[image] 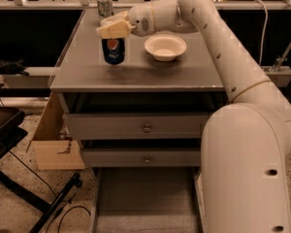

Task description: Pick pepsi can from bottom drawer and place on counter

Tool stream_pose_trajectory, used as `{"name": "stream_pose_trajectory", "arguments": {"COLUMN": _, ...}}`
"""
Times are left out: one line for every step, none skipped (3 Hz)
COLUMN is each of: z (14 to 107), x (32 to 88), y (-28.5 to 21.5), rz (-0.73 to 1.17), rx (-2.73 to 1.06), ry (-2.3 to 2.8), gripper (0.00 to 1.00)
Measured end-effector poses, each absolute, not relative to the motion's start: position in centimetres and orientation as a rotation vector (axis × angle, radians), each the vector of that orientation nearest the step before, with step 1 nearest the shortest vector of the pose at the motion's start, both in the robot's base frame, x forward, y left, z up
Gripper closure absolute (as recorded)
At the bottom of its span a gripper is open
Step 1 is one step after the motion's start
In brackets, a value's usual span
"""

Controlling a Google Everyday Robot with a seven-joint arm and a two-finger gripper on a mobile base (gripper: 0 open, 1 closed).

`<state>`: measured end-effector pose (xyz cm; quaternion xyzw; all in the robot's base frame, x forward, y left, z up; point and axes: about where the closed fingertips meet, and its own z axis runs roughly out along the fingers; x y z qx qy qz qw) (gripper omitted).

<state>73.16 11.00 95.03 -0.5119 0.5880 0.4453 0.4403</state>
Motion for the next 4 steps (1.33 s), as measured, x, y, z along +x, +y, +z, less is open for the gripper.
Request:
{"name": "stream_pose_trajectory", "arguments": {"z": 92.54, "x": 74.05, "y": 13.14, "rz": 0.990, "rx": -1.296, "ry": 1.544, "gripper": 1.00}}
{"name": "stream_pose_trajectory", "arguments": {"z": 91.88, "x": 74.16, "y": 13.40, "rz": 0.982, "rx": -1.297, "ry": 1.554, "gripper": 0.82}}
{"name": "stream_pose_trajectory", "arguments": {"z": 91.87, "x": 74.15, "y": 13.43, "rz": 0.983, "rx": -1.298, "ry": 1.554, "gripper": 0.58}}
{"name": "stream_pose_trajectory", "arguments": {"z": 91.87, "x": 74.15, "y": 13.43, "rz": 0.983, "rx": -1.298, "ry": 1.554, "gripper": 0.35}}
